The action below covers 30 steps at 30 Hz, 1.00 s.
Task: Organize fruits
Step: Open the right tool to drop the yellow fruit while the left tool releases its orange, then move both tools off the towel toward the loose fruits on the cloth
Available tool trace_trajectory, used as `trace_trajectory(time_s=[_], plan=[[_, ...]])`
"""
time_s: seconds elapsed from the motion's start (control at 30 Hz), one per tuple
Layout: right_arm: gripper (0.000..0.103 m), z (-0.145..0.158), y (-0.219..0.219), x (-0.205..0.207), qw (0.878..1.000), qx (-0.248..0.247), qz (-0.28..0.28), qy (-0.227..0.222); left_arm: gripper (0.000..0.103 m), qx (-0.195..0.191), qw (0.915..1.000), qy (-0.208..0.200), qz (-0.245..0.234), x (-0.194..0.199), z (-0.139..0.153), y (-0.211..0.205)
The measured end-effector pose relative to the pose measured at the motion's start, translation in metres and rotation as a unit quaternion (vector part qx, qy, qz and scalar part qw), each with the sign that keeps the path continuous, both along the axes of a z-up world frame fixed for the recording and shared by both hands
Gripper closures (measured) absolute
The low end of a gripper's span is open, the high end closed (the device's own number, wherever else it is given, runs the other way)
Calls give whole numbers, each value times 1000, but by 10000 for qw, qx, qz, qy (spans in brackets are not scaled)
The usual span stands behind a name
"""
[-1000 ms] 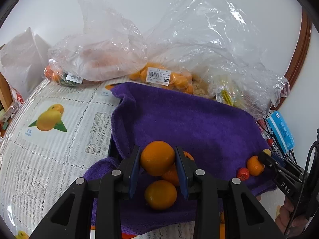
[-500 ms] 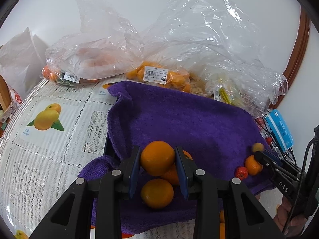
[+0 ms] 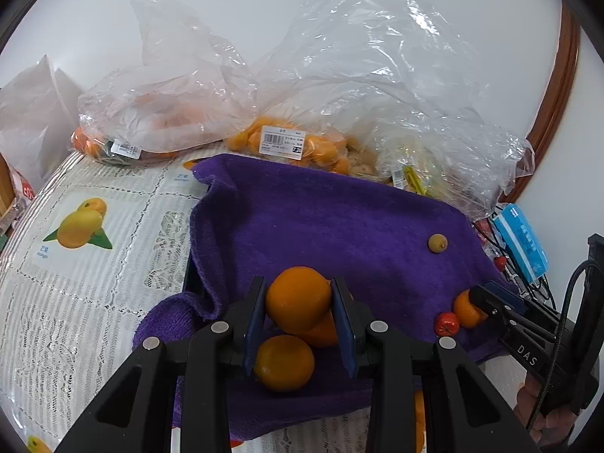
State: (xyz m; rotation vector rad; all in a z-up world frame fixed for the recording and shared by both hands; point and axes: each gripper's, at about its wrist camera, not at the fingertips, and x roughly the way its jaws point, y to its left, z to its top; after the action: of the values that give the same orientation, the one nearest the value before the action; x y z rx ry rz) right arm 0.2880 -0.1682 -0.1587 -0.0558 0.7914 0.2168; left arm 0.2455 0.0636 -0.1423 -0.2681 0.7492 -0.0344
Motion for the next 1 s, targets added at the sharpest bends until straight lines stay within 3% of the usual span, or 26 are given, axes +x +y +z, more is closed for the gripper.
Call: trace_trajectory(time_s=[0.13,0.4,1.0], plan=[[66,0,1,0,10000,-10,15,-17,70,35,10000,5,-51,0,0,-3],[63,2,1,-1,10000,71,13,-20,54,-144,9997,-131,-169,-3,7,-2],[58,7,11,-7,9996,174,238,-38,46,189,9996,-219,-40,-5,7,-4]])
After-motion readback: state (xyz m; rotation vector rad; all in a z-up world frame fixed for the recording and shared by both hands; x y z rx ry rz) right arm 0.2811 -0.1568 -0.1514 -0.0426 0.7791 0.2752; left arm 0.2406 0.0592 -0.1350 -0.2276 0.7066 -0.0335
